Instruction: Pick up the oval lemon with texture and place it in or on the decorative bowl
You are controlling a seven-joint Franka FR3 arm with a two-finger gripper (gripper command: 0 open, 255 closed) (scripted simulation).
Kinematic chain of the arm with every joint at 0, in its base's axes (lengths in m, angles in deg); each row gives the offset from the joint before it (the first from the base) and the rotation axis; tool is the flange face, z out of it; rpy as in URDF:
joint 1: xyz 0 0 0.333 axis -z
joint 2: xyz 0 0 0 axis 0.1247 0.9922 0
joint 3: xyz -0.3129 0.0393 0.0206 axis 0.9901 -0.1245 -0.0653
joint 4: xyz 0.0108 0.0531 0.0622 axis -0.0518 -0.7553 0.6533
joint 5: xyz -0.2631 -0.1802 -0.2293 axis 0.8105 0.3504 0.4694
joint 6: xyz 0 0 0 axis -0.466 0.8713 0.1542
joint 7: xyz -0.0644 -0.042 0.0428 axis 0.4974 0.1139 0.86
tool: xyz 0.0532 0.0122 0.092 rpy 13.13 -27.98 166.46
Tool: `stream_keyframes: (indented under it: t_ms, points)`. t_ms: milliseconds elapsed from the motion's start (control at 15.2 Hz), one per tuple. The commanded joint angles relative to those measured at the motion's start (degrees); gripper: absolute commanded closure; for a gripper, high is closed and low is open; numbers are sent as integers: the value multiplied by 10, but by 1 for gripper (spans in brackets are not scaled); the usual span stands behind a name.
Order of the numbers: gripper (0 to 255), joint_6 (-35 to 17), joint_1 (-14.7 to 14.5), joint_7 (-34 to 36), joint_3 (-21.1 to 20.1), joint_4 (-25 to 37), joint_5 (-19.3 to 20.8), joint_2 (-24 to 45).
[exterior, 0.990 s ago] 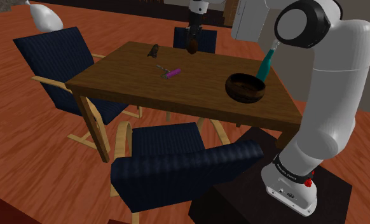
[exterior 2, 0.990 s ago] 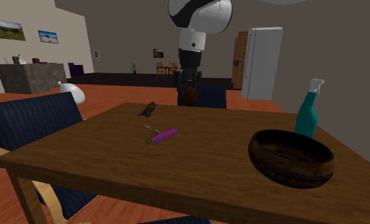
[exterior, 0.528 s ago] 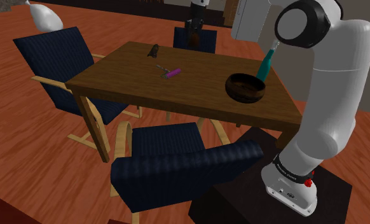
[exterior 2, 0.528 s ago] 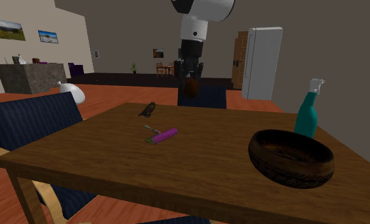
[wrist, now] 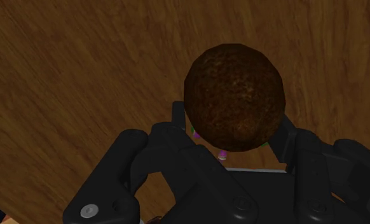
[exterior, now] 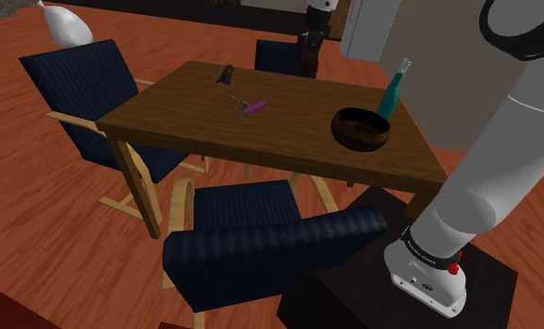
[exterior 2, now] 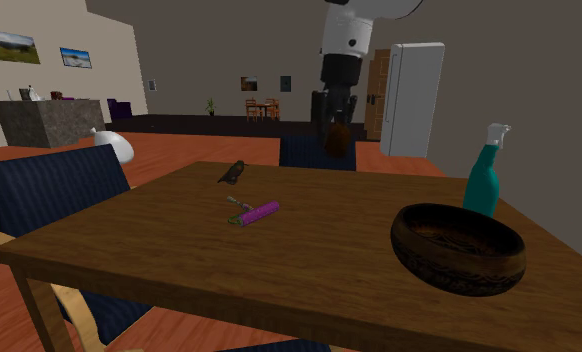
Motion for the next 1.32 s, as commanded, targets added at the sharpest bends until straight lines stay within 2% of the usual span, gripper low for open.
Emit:
stream_keyframes:
  t_ms: [0,462,990,1254]
  points:
    - [255,-15,3,-8,3,-64,5,-49]
    - [255,-22,20,-33,18,-223,23,-200]
    - [255,10,49,-66,40,-358,54,-366]
    - [255,-8,53,-71,44,-393,59,-384]
